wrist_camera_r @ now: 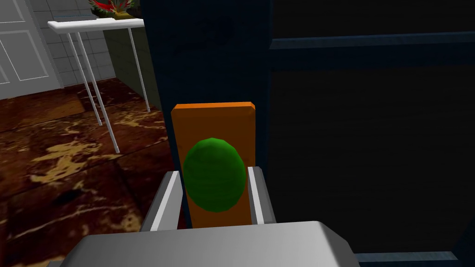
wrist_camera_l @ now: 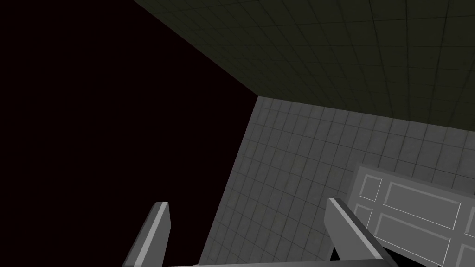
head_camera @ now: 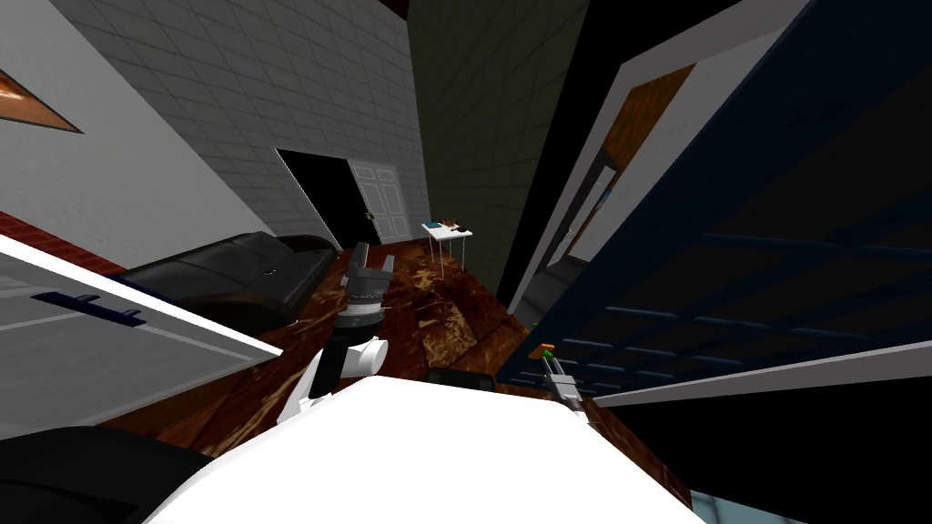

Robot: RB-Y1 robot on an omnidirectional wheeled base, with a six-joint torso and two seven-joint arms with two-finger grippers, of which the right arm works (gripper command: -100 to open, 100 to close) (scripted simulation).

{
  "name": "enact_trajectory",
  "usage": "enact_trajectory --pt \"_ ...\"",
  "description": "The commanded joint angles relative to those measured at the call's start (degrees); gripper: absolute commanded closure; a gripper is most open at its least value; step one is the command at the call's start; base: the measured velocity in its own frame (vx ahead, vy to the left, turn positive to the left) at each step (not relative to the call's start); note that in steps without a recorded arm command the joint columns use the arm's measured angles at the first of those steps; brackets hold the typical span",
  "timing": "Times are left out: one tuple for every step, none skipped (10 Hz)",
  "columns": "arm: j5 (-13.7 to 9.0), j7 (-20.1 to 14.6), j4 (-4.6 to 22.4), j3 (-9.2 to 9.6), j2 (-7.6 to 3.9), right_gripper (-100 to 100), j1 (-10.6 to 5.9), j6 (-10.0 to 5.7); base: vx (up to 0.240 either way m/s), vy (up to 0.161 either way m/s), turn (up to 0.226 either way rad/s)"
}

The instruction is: Pull the door open

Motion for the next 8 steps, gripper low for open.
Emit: enact_trajectory --pt "0.81 -0.44 0.94 1.00 -0.18 100 0.52 -2.00 -0.027 -0.004 -0.042" --pt "1.17 -0.64 1.36 1.46 -0.27 100 0.76 -2.90 -0.029 -0.002 -0.047" --pt "1.58 -0.87 1.84 1.97 -0.36 100 1.02 -3.92 -0.021 -0.006 -0.036" --pt "2.02 -1.11 2.35 2.52 -0.46 100 1.31 -5.02 -0.019 -0.008 -0.021" --pt "2.49 -1.37 2.90 3.10 -0.56 100 1.61 -6.18 -0.028 -0.015 -0.027" --pt "2.97 -1.63 3.45 3.69 -0.67 100 1.92 -7.36 -0.030 -0.024 -0.028" --pt "3.44 -1.90 4.01 4.29 -0.78 100 2.23 -8.54 -0.040 -0.033 -0.027" --pt "3.91 -2.15 4.55 4.87 -0.89 100 2.53 -9.69 -0.052 -0.044 -0.016"
